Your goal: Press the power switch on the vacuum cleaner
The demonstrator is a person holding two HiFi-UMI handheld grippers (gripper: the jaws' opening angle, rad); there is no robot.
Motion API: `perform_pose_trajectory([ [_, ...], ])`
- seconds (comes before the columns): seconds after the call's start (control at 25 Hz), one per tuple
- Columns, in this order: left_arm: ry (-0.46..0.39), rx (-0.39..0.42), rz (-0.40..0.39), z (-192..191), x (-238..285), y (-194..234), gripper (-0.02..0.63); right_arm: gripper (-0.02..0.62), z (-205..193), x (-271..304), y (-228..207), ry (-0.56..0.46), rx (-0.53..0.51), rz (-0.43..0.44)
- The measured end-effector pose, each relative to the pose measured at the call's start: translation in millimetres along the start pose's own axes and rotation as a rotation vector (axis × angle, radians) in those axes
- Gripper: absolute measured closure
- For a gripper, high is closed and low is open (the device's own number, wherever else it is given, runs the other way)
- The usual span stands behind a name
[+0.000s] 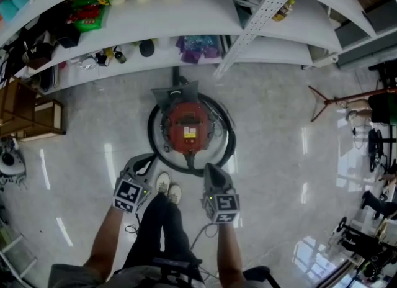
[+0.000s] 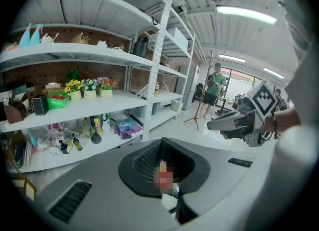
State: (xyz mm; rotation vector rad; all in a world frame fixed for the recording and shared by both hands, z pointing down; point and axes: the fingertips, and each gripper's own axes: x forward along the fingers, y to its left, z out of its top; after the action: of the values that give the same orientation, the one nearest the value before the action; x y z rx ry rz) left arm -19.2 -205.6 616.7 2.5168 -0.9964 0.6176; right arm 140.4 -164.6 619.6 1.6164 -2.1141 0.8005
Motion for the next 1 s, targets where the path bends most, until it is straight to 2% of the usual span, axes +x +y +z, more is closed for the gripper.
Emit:
perform_pose_trajectory([
  [0.32, 0.029, -0.02, 0.006, -27, 20, 13, 0.598, 0.583, -25, 26, -17, 0.035, 0.024, -0.021],
  [0.6, 0.053, -0.04, -0.006, -48, 38, 16, 0.598, 0.584, -51, 51, -22, 0.084, 0.029, -0.006],
  [1.0, 0.078, -0.068, -0.023, -74, 63, 21, 0.598, 0.583, -68, 85, -30, 0.103, 0.035, 0.004],
])
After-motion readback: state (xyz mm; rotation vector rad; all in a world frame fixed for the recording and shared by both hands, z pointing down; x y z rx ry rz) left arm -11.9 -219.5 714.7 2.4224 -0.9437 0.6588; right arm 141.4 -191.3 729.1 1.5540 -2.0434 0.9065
